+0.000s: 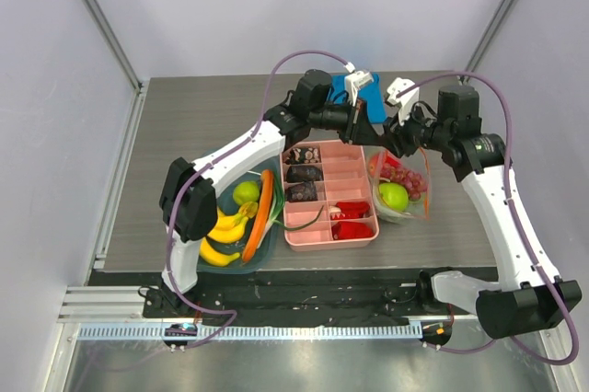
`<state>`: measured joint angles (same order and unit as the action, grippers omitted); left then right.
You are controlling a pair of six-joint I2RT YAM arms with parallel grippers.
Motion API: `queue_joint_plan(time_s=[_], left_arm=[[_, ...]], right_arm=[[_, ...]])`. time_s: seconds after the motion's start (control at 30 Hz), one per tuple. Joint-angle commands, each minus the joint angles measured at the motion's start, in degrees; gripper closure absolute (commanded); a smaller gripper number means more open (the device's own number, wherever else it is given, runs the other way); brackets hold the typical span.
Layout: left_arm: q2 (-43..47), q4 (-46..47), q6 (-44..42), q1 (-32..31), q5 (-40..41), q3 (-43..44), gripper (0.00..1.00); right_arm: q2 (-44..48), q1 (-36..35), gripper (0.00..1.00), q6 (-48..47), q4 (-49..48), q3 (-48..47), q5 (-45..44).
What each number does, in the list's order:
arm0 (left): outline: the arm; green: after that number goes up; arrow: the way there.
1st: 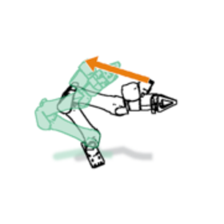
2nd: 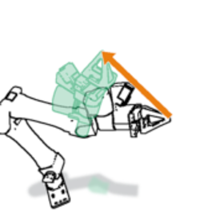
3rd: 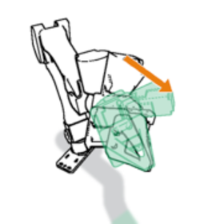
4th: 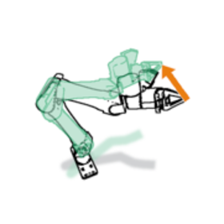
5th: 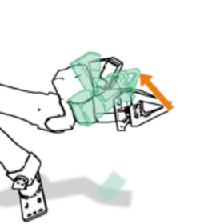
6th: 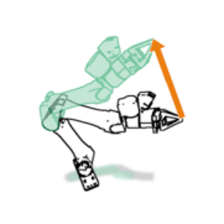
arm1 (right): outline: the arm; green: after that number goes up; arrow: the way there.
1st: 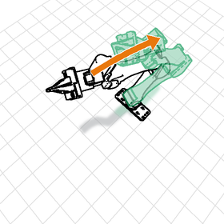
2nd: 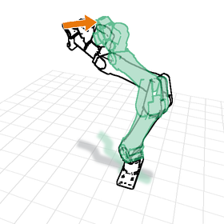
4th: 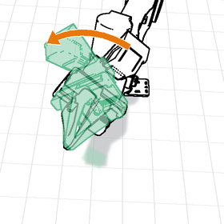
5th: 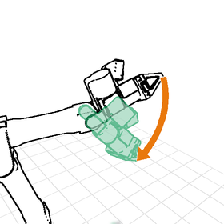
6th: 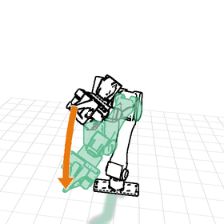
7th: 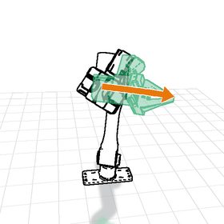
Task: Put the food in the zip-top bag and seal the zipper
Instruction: Adjust the zipper food storage bag at the center of the board.
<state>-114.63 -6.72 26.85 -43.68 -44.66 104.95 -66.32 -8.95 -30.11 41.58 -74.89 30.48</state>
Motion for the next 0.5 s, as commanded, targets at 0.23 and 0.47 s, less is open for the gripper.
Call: queue_joint_plan(time_s=[0.23,0.47], left_arm=[[1.1,2.2,2.7,1.3,1.5,4.6,1.00],[1.8,3.3,2.8,2.3,2.5,4.0,1.00]], right_arm=[[3.7,-0.5,0.87,-3.8,2.4,2.1,-0.9],[5.4,-0.4,0.99,-5.7,6.6,3.2,-2.3]])
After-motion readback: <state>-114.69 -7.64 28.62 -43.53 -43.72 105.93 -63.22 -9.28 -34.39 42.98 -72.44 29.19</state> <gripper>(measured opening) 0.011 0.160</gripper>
